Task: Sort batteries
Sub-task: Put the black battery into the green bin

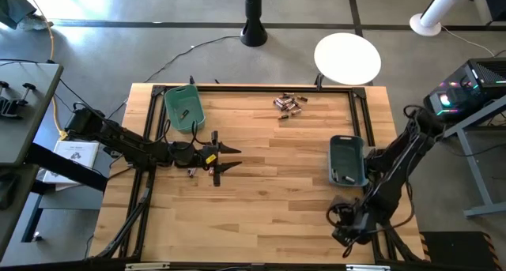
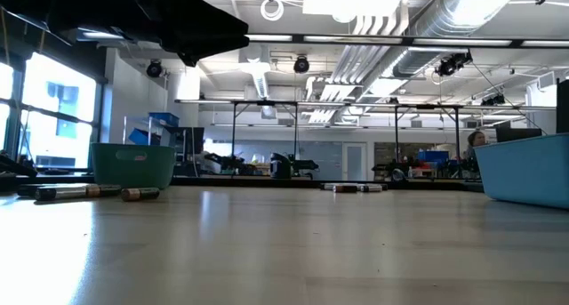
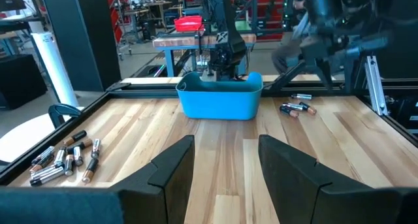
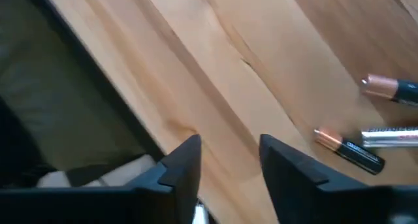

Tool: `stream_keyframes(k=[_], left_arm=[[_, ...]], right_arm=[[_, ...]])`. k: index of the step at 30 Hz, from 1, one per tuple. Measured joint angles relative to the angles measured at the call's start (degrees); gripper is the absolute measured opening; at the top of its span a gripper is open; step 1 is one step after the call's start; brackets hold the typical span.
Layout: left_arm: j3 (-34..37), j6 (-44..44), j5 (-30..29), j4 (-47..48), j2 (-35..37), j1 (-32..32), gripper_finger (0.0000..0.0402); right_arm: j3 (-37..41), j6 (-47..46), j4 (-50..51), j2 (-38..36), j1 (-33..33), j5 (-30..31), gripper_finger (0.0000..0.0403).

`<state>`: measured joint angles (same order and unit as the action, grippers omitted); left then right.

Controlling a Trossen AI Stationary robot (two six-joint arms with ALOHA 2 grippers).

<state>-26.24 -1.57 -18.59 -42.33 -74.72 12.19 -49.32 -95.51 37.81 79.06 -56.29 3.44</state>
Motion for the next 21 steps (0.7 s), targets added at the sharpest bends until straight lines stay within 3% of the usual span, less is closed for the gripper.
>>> stream_keyframes(k=[5,11,15,21], left_arm=[[0.0,0.0,0.0,0.0,0.0,0.0,0.0165],[0.0,0.2,0.0,0.0,0.0,0.0,0.0165],[0.0,0.5,0.0,0.0,0.0,0.0,0.0165],[0.0,1.1,0.0,-0.5,0.0,0.0,0.0165]], right_arm=[[0.0,8.1,-0.1,5.1,-1.0,-1.9,0.0198],[0.0,24.3,-2.5,11.0,-1.7,-9.1,0.0204],[0.0,27.2,-2.5,13.4,-1.6,-11.0,0.0204],[-0.8,30.2,-1.4,14.0,-1.5,-9.2,0.0204]])
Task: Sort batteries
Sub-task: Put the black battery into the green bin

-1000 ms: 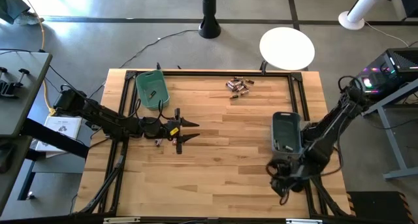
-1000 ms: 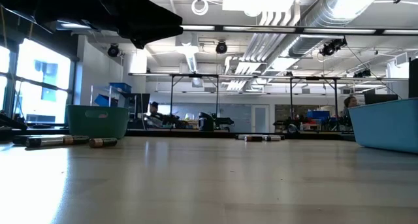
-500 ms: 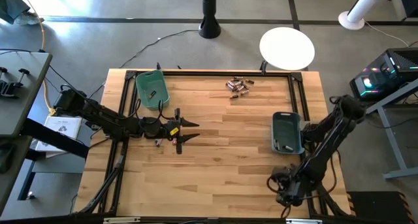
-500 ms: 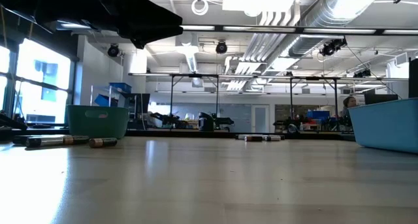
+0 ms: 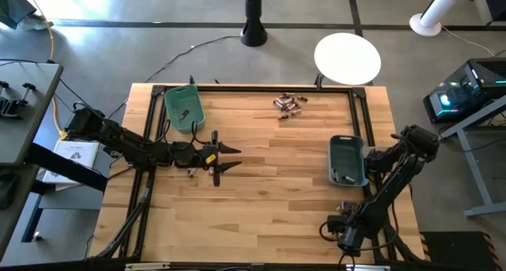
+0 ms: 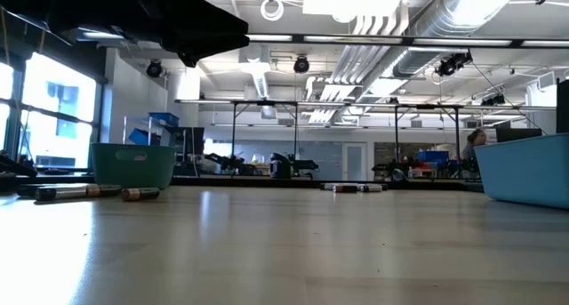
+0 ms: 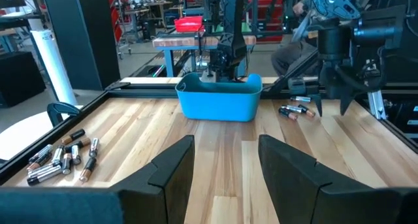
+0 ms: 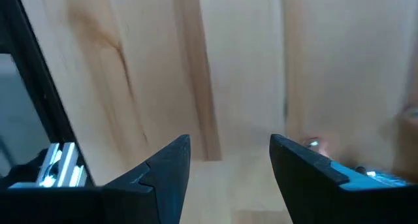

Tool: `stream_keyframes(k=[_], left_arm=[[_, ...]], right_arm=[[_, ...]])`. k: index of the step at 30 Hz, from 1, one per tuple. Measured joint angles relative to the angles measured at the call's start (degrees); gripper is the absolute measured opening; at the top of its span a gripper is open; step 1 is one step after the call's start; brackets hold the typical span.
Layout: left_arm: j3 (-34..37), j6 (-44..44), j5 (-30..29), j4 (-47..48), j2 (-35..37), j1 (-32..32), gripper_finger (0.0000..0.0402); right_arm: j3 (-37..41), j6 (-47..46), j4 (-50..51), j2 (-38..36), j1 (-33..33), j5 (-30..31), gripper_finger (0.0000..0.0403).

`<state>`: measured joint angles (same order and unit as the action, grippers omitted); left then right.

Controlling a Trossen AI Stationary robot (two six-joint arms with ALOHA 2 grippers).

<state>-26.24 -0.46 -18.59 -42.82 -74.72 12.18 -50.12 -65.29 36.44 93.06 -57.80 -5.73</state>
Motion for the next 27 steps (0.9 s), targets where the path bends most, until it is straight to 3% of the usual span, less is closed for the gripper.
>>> stream_keyframes(k=[6,17,27], left_arm=[[0.0,0.3,0.0,-0.9,0.0,0.0,0.0165],[0.0,0.3,0.0,-0.8,0.0,0.0,0.0165],[0.0,0.3,0.0,-0.8,0.0,0.0,0.0165]], right_arm=[[-4.7,3.7,9.3,0.0,0.0,6.9,0.0204],[-4.9,4.2,15.4,0.0,-0.9,6.3,0.0204],[-4.9,13.4,17.5,0.0,-0.9,8.2,0.0204]])
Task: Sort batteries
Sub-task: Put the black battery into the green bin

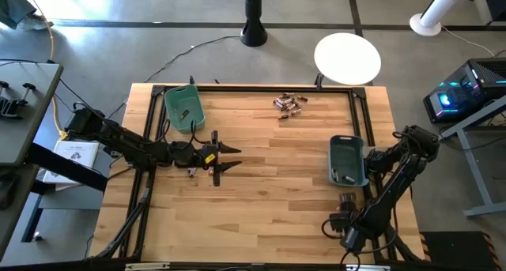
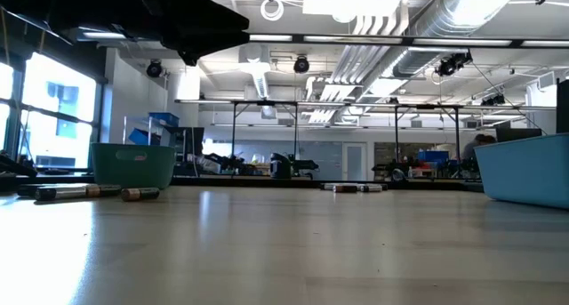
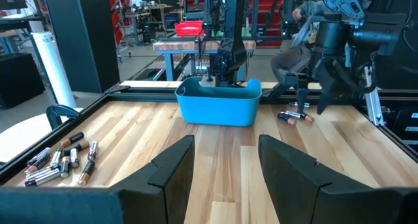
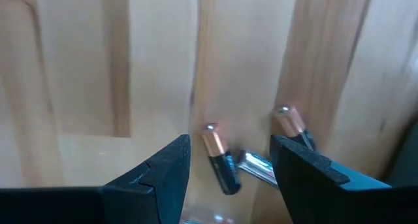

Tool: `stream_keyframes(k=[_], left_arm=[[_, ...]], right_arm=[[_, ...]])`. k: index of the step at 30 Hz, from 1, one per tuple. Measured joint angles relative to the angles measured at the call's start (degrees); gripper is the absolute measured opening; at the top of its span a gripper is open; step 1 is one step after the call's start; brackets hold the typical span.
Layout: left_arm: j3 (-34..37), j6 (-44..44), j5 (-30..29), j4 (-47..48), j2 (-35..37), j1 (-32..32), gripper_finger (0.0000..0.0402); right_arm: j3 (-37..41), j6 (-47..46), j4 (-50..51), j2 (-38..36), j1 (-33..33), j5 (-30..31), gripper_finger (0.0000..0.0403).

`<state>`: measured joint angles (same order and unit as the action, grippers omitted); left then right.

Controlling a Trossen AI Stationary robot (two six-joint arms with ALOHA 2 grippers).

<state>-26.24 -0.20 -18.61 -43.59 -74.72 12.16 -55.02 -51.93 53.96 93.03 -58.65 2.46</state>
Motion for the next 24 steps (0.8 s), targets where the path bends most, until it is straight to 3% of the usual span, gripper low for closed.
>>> stream_keyframes(k=[13,24], left_arm=[[0.0,0.0,0.0,0.1,0.0,0.0,0.0165],[0.0,0.0,0.0,0.3,0.0,0.0,0.0165]], right_arm=[[0.2,3.3,1.0,0.0,0.0,0.4,0.0204],[5.1,4.0,-6.1,0.0,0.0,-2.9,0.0203]])
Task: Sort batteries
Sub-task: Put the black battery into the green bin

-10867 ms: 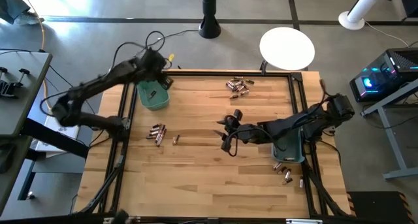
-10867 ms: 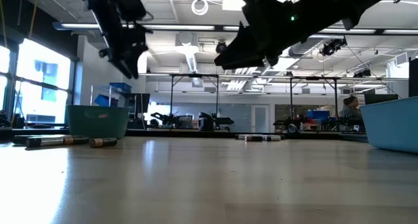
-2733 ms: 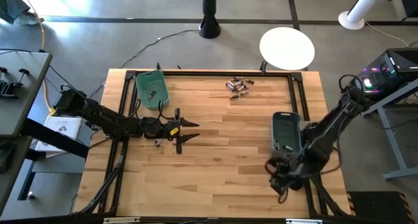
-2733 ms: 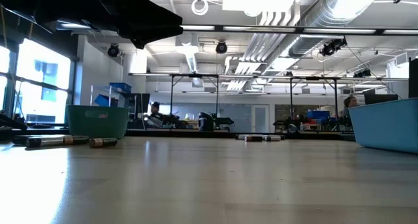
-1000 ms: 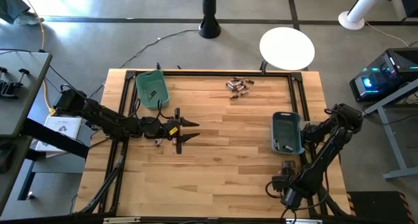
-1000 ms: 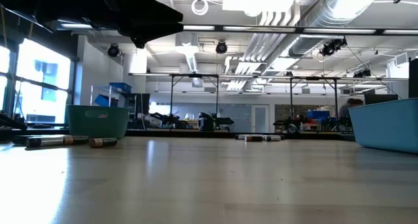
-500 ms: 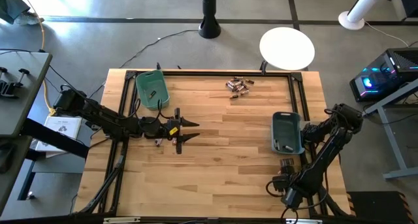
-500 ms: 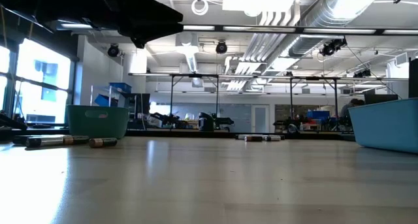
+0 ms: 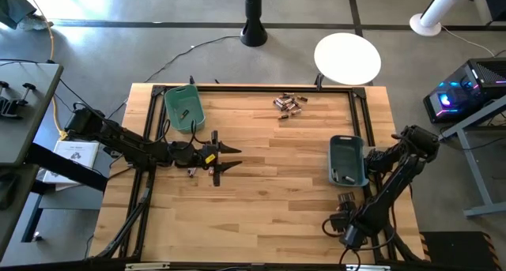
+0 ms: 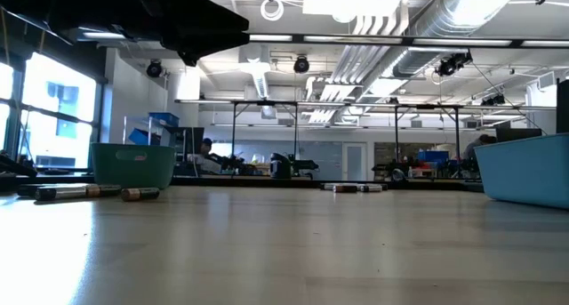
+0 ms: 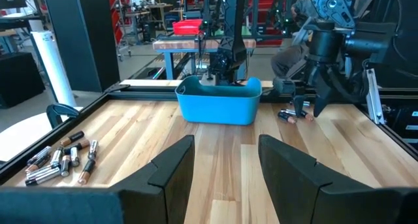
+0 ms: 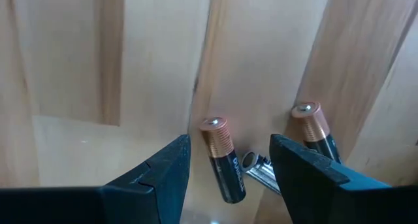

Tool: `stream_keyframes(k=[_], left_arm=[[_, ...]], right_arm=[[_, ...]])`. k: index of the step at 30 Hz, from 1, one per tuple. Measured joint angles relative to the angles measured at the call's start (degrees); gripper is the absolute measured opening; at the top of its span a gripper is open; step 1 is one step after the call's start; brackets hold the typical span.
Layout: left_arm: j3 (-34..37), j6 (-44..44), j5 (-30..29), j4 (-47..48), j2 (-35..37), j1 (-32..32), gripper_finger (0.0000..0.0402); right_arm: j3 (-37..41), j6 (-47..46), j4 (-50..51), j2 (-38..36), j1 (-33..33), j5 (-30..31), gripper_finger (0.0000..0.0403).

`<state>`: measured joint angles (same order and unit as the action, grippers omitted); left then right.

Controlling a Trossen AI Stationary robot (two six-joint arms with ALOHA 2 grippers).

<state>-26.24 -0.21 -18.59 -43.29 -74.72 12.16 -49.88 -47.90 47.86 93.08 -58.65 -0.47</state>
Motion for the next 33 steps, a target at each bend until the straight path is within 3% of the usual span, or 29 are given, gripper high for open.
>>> stream_keyframes(k=[5,16,18,22,30,33], left_arm=[[0.0,0.1,0.0,0.0,0.0,0.0,0.0165],[0.0,0.2,0.0,-0.2,0.0,0.0,0.0165],[0.0,0.3,0.0,-0.3,0.0,0.0,0.0165],[0.0,0.6,0.0,-0.3,0.0,0.0,0.0165],[0.0,0.6,0.0,-0.9,0.0,0.0,0.0165],[0.0,0.6,0.4,-2.5,0.0,0.0,0.0165]], right_arm=[[1.4,0.4,-2.2,0.0,0.0,0.0,0.0169],[2.7,-0.1,-6.8,-0.4,0.9,0.9,0.0023],[2.7,-0.7,-9.5,-0.7,1.7,2.8,0.0018],[2.8,-2.5,-18.3,-3.1,2.8,19.1,0.0019],[2.8,9.9,-31.9,-11.4,5.1,52.4,0.0019],[3.8,19.6,-39.9,-12.1,6.6,58.0,0.0019]])
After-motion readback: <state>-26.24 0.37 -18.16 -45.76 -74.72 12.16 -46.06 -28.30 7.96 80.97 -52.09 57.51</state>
